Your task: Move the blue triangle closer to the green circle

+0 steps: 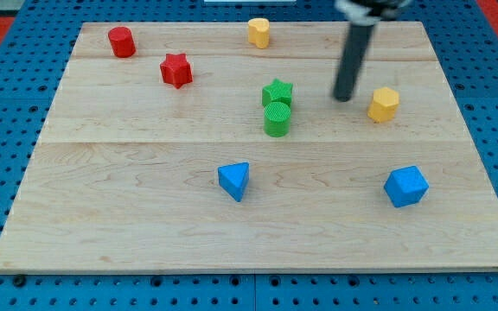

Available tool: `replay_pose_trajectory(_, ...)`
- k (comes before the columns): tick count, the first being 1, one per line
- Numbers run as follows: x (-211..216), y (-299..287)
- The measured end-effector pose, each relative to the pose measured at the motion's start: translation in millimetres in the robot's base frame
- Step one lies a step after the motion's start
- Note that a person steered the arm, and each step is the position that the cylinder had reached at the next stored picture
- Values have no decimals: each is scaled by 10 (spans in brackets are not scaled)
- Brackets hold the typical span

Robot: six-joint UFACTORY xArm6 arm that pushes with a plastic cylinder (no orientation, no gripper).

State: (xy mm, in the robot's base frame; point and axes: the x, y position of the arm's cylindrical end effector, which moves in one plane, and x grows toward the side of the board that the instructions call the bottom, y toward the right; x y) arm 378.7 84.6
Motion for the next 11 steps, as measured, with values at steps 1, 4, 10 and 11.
replay_pose_trajectory(1, -87, -304)
replay_pose_trajectory(4, 2055, -147)
replay_pose_trajectory(10, 613, -696)
replay_pose_trajectory(11, 373, -892)
